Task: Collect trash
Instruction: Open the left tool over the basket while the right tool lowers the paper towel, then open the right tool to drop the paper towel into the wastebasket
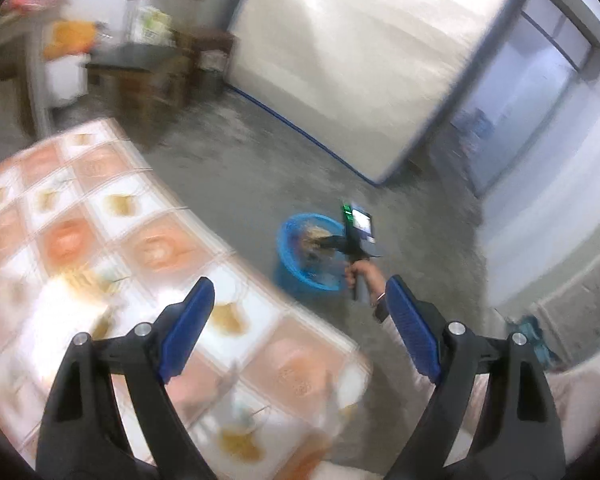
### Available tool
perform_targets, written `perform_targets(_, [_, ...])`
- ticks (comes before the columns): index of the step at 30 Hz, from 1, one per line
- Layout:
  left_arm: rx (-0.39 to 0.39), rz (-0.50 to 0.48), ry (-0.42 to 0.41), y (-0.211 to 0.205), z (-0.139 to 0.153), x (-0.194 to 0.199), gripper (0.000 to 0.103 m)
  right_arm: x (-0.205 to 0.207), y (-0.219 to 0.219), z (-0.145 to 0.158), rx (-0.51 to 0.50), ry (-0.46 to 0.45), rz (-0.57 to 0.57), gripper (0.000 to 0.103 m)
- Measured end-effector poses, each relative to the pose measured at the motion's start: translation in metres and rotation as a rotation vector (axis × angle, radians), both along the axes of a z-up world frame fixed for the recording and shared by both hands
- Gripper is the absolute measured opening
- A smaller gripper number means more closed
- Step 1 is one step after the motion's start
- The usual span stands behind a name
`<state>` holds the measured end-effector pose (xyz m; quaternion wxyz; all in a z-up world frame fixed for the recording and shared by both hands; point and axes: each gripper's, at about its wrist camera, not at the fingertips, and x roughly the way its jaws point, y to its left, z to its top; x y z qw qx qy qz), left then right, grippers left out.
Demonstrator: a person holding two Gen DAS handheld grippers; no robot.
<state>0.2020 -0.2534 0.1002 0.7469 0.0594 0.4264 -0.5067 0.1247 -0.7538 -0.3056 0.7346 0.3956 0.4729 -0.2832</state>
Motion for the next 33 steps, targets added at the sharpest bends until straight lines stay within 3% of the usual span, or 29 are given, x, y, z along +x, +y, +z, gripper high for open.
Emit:
perform_targets(5, [0.005, 0.206, -0.06, 0.089, 0.006, 0.011, 0.083, 0.047, -0.006, -0.058, 0.087, 0.09, 0.064, 0.01])
perform_targets(11, [-0.047, 0.368, -0.021, 0.144, 0.003, 0.027, 0.083, 0.051, -0.006, -0.09, 0.181, 0.078, 0.04, 0.01])
perform_targets(17, [-0.062, 0.386, 0.013, 0.153, -0.005, 0.032, 0.083, 0.07, 0.012, -0.092, 0.116, 0.169, 0.127, 0.01])
perform_targets(21, [-0.056, 0.375, -0.007, 0.151, -0.008, 0.028, 0.083, 0.086, 0.036, -0.093, -0.044, 0.325, 0.286, 0.012])
perform_targets(23, [-0.054, 0.376, -0.022, 0.156, -0.006, 0.025, 0.083, 0.085, 0.038, -0.088, -0.047, 0.342, 0.323, 0.021])
perform_targets(28, [-0.068, 0.374, -0.013, 0.162, -0.008, 0.023, 0.083, 0.053, 0.033, -0.049, -0.03, 0.241, 0.337, 0.064])
perform_targets(33, [-0.075, 0.363, 0.003, 0.161, -0.012, 0.024, 0.083, 0.02, 0.036, -0.011, -0.001, 0.117, 0.344, 0.065])
